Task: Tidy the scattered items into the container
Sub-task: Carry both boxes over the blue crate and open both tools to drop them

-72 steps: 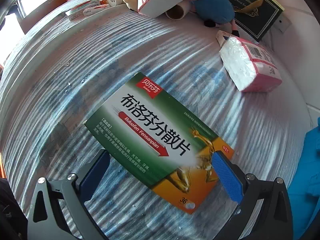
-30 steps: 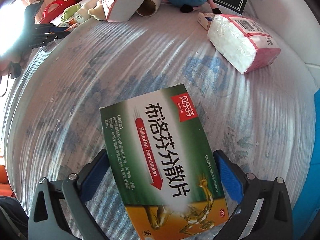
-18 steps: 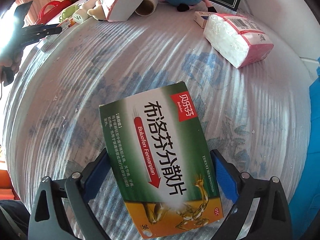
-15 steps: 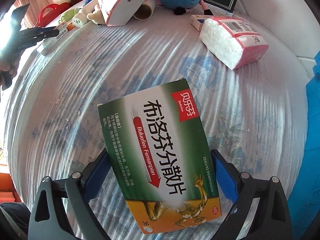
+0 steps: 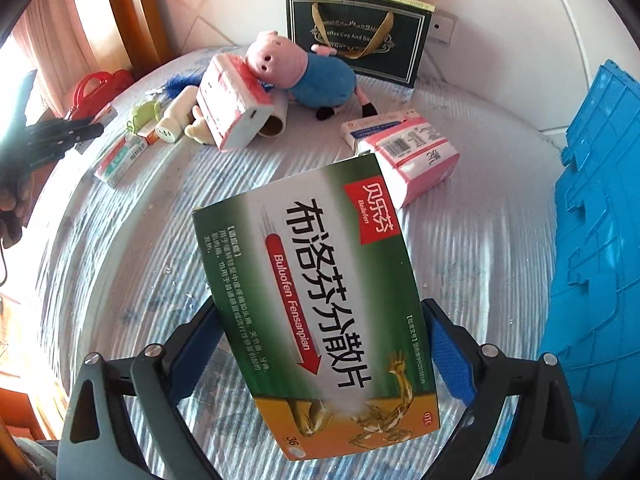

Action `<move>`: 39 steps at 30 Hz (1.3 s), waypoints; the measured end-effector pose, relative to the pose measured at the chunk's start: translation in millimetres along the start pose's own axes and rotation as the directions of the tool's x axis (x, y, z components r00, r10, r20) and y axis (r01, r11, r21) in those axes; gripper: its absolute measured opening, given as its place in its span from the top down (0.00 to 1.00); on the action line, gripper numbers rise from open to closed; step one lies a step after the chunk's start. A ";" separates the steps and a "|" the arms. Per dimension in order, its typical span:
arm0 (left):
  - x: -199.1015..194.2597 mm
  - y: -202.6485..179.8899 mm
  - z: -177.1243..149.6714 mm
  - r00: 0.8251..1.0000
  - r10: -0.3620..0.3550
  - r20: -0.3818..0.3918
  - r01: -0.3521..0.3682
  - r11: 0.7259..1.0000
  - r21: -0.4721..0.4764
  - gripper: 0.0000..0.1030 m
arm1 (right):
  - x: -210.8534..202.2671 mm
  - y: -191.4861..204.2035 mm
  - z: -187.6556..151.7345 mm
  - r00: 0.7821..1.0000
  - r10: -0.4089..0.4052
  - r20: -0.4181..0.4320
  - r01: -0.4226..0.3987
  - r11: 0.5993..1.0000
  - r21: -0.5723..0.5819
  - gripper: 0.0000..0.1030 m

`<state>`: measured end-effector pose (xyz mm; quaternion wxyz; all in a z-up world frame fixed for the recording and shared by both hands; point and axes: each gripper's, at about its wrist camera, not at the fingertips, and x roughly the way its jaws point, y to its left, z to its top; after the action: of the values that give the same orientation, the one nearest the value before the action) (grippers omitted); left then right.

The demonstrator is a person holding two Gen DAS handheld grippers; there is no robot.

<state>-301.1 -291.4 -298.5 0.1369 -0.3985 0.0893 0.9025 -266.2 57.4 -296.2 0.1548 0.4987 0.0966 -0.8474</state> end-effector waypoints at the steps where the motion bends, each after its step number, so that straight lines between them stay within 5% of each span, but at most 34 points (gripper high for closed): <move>1: -9.1 -2.6 4.4 1.000 0.001 0.008 -0.001 1.000 -0.003 0.75 | -8.0 -0.2 3.0 1.000 -0.001 0.014 0.001 1.000 0.006 0.07; 22: -125.2 -75.1 69.0 0.992 0.117 0.049 -0.119 0.993 0.023 0.75 | -161.4 -37.5 19.6 0.968 0.017 0.250 -0.028 0.999 0.040 0.07; 39: -140.0 -219.2 174.7 0.989 0.042 0.144 -0.064 0.986 0.152 0.75 | -252.1 -159.9 10.7 0.921 -0.064 0.384 0.006 0.989 0.151 0.07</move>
<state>-262.5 -61.3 -89.4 0.1494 -0.3196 0.1606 0.9218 -217.6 245.1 -68.9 0.1187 0.3295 0.0105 -0.9366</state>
